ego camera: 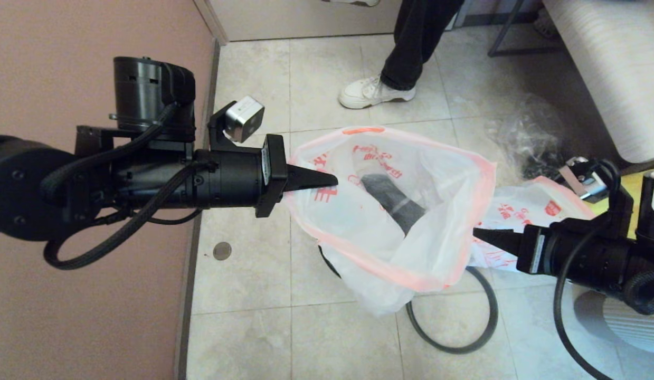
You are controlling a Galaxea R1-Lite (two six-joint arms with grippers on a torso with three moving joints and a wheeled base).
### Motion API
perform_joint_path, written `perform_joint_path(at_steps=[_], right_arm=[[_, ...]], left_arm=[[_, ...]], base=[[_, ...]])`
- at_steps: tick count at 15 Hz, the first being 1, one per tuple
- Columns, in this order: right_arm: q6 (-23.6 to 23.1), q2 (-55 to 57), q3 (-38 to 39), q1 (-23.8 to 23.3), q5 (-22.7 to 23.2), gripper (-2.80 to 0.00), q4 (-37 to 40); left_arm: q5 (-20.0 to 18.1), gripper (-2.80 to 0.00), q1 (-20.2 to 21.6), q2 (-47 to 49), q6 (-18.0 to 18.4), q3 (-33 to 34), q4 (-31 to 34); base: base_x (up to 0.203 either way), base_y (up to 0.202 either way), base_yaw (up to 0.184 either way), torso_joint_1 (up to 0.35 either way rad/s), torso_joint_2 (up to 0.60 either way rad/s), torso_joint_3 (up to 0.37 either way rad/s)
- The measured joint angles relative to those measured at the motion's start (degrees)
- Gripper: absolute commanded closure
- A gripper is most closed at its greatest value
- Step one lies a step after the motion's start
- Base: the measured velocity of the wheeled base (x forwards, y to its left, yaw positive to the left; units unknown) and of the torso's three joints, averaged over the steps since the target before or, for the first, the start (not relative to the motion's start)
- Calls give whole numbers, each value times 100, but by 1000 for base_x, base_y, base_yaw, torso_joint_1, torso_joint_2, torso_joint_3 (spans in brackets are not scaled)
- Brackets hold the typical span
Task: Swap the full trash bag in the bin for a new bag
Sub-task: Put the new garbage bag on the trash can
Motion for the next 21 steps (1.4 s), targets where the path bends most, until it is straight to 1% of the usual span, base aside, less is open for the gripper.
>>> perform_joint_path(at_steps=[4,7,9,13,16,17,18,19,21], right_arm=[[210,210,-119,67,-7,-280,-30],[424,-67,23,28,-5,-280,14],[448,-312,135,4,6,-280,161],[452,-436,143,-20,25,-280,158],[445,-87,83,14,59,-280,90],[437,142,16,44,47,-280,-8],[429,396,-64,89,3,0,-169],[401,625,-161,151,-84,0,-377],[369,901,-321,227,-151,0,-559]], left_arm=[[0,0,5,-24,-2,51,-1],[2,0,-2,-28,-7,66,0],[2,0,-2,-20,-7,55,0],[2,0,-27,-2,-27,33,0],[22,0,-44,-9,-40,60,1],[92,0,-46,-3,-51,60,0],[216,0,-72,0,-49,60,-5],[340,0,-113,0,-44,60,-4],[372,0,-143,0,-33,88,-6]], base=[[0,0,0,0,0,0],[0,0,0,0,0,0],[0,0,0,0,0,0],[0,0,0,0,0,0],[0,0,0,0,0,0],[0,0,0,0,0,0],[0,0,0,0,0,0],[0,0,0,0,0,0],[0,0,0,0,0,0]])
